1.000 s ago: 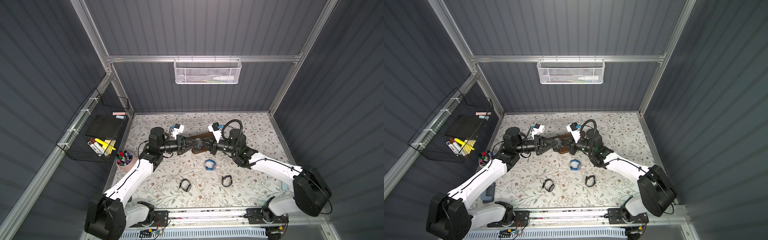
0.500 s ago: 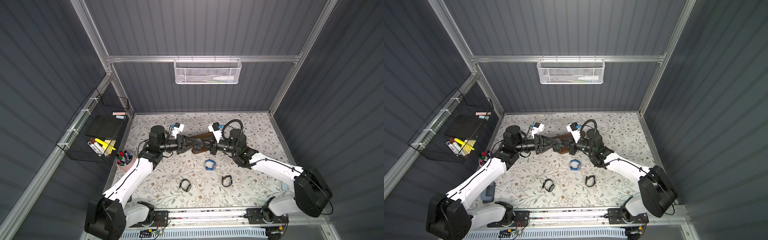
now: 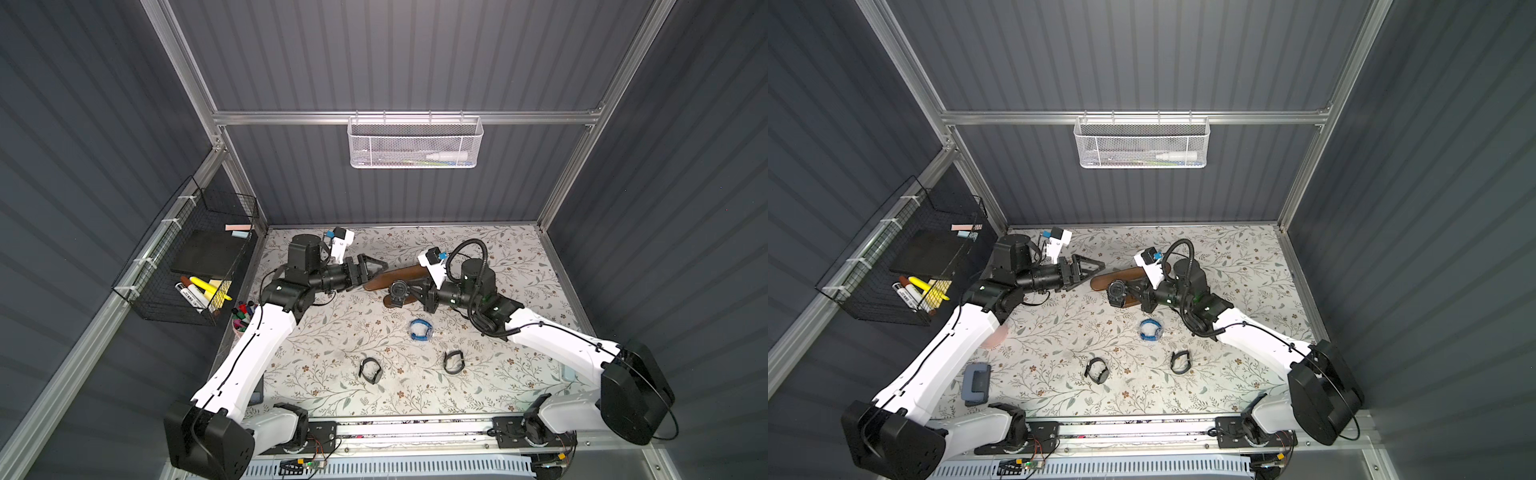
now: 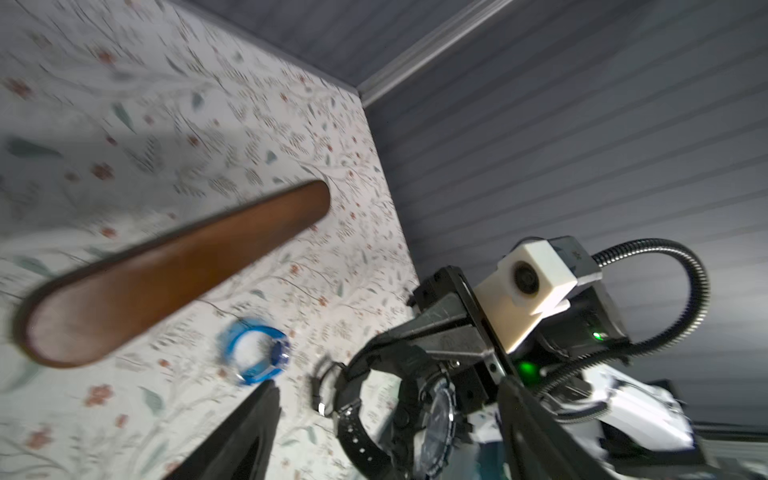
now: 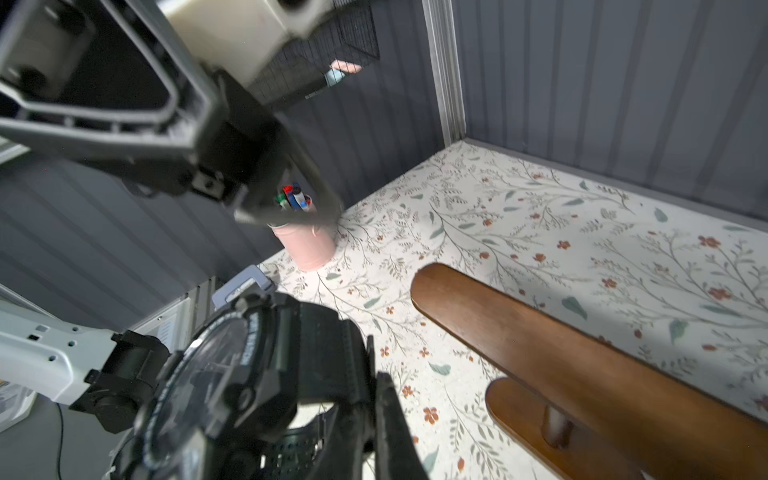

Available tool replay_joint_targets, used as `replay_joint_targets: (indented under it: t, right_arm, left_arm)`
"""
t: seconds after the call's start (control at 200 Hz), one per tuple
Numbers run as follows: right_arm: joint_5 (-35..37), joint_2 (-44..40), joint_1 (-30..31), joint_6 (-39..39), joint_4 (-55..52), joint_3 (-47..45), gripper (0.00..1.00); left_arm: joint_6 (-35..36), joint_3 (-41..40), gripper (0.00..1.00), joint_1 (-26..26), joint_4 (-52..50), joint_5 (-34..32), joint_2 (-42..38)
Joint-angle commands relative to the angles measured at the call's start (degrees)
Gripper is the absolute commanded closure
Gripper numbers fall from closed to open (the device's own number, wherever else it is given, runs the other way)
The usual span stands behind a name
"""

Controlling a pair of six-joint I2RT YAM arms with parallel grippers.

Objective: Place watch on stand
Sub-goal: Pick up the watch at the center of the board.

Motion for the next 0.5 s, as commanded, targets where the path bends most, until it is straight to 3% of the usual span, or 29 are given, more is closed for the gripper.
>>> replay_joint_targets:
  t: [0.0, 0.09, 0.175, 0.265, 0.375, 0.495]
  right_arm:
    - [3.3, -1.4, 0.89, -3.53, -5.48, 1.12, 1.0]
    - [4.24, -1.17, 1.76, -5.33, -6.17, 0.14, 1.0]
    - [4.68, 0.04, 2.35, -5.39, -5.84, -0.25, 1.0]
    - [5.85, 1.55, 3.26, -4.65, -5.85, -0.08, 1.0]
    - [7.73, 3.15, 4.32, -4.05, -5.93, 0.27, 1.0]
    - [8.37, 4.27, 4.73, -3.29, -5.85, 0.45, 1.0]
  left_arm:
    - [15.04, -0.21, 0.19, -1.17, -9.04, -15.91, -6.08]
    - [18.89, -1.57, 0.2, -4.44, -9.44, -23.48, -9.44]
    - [21.62, -2.12, 0.21, -11.51, -11.05, -34.7, -10.12]
    - [22.1, -3.12, 0.22, -18.91, -11.04, -42.18, -9.69]
    - [20.86, -4.8, 0.22, -24.32, -9.11, -46.3, -10.27]
    - [19.11, -4.61, 0.24, -26.83, -11.05, -46.06, -8.94]
